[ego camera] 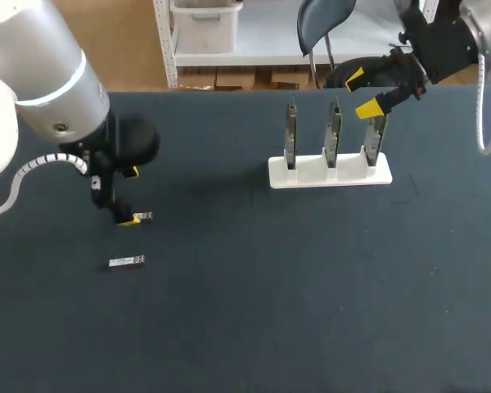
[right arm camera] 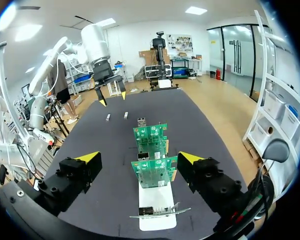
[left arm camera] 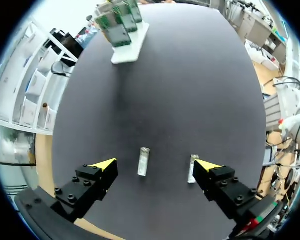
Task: Pick up the optical module with the left hand, and insert it into the network port with the right hand.
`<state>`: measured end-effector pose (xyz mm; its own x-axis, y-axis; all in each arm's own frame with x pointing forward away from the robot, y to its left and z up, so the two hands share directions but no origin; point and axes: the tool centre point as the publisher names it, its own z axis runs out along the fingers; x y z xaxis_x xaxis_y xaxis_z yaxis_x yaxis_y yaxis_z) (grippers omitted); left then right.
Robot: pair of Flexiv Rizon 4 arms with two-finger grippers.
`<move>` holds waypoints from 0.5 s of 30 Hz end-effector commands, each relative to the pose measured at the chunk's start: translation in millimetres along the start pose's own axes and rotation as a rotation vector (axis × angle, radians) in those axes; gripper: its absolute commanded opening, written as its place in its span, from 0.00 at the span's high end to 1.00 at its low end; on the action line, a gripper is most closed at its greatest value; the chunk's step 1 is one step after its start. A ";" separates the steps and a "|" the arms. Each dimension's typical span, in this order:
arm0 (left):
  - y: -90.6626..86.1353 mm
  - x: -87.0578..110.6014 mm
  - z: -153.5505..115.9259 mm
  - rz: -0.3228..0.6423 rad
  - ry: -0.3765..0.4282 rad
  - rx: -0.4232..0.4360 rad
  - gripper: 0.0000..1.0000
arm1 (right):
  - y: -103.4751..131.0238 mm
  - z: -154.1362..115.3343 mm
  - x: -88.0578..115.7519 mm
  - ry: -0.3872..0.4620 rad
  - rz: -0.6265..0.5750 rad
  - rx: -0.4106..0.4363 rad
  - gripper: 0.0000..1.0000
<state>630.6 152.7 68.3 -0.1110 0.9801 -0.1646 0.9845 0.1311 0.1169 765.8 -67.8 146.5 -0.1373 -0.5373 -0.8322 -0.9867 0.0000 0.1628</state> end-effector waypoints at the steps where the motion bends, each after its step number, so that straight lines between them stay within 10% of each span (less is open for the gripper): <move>1: -2.0 8.2 5.4 0.004 0.014 0.017 0.00 | -1.3 0.2 -0.2 0.000 0.000 -0.002 0.00; 15: -4.5 37.7 42.3 0.057 0.098 0.081 0.00 | -1.3 0.2 -0.2 0.000 0.000 -0.002 0.00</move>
<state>619.0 183.7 28.3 -0.0687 0.9950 -0.0726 0.9958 0.0728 0.0552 765.9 -67.8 146.5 -0.1373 -0.5372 -0.8322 -0.9867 0.0000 0.1628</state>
